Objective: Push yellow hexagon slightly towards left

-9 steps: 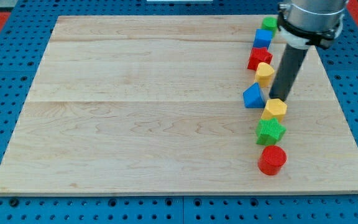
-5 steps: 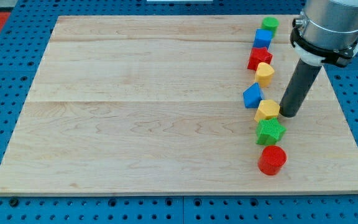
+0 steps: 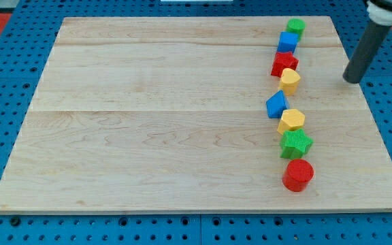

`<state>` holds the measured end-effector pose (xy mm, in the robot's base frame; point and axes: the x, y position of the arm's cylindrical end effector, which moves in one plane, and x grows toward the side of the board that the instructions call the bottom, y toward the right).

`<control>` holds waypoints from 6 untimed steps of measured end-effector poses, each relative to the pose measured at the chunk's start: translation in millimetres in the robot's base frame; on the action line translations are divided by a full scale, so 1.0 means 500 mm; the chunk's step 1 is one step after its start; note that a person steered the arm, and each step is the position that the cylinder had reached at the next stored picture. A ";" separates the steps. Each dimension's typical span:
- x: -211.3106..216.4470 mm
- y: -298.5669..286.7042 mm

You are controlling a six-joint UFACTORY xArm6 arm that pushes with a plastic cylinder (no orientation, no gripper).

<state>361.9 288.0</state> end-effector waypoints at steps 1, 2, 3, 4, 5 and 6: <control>-0.041 0.009; -0.073 0.010; -0.053 0.011; 0.033 0.032; 0.182 0.061; 0.406 0.111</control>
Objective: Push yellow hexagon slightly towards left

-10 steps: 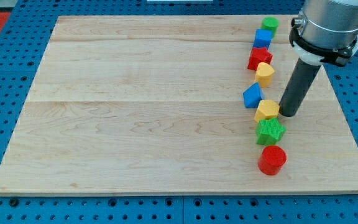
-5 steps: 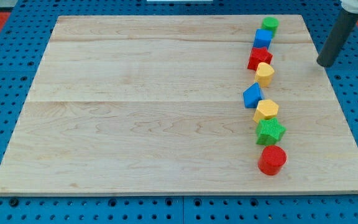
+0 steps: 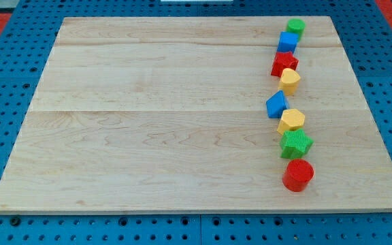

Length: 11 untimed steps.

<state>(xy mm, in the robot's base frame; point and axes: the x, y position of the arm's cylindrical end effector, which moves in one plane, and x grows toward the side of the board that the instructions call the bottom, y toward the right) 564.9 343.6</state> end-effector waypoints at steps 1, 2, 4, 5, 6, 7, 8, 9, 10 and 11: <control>0.105 -0.035; 0.106 -0.045; 0.107 -0.133; 0.107 -0.150; 0.106 -0.274; 0.108 -0.427; 0.090 -0.630; 0.038 -0.751; -0.105 -0.697; -0.171 -0.646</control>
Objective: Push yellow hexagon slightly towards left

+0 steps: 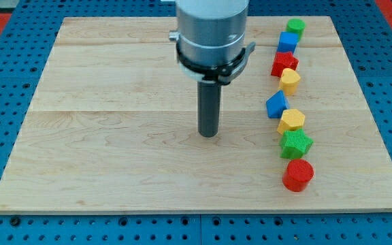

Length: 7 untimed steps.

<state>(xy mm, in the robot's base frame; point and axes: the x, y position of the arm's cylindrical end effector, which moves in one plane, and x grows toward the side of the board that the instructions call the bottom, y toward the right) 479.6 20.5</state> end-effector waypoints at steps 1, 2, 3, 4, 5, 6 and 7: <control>-0.013 0.020; -0.052 0.056; -0.091 0.102; -0.092 0.136; -0.092 0.160; -0.090 0.082; -0.136 -0.004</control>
